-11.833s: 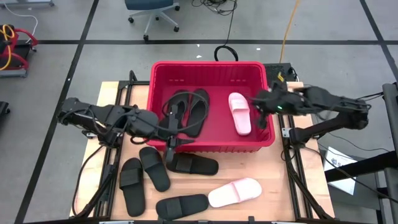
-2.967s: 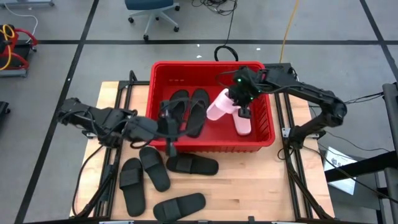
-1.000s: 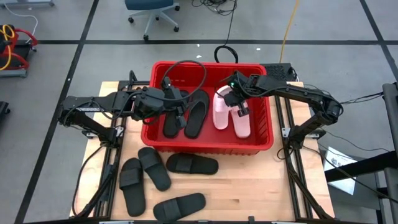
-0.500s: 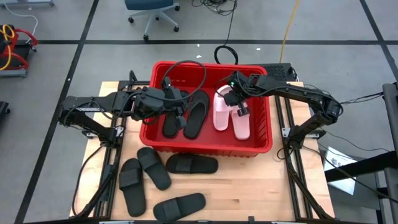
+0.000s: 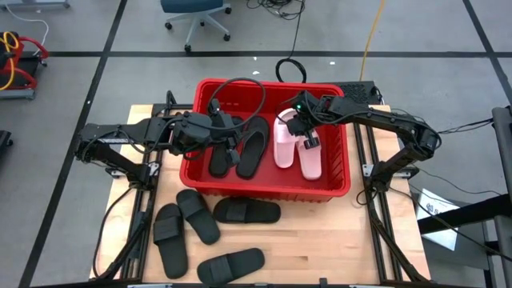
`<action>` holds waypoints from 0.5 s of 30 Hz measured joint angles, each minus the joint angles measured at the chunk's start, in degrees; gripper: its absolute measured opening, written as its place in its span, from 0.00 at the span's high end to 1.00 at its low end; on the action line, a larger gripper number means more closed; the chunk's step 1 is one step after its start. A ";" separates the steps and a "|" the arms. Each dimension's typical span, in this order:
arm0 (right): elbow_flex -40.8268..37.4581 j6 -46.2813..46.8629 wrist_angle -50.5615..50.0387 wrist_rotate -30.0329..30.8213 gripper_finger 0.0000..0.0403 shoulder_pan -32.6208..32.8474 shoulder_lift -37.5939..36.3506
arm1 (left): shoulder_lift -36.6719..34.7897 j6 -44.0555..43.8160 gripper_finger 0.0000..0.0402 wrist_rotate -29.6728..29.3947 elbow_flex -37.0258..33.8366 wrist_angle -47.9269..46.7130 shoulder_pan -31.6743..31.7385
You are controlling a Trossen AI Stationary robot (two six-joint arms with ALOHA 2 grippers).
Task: Pick and place slides into bin
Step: Put the pink slide into the red bin
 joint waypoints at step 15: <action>0.00 0.04 0.72 0.09 0.69 0.00 -0.04 | 0.00 -0.40 0.70 -0.02 0.00 0.00 0.00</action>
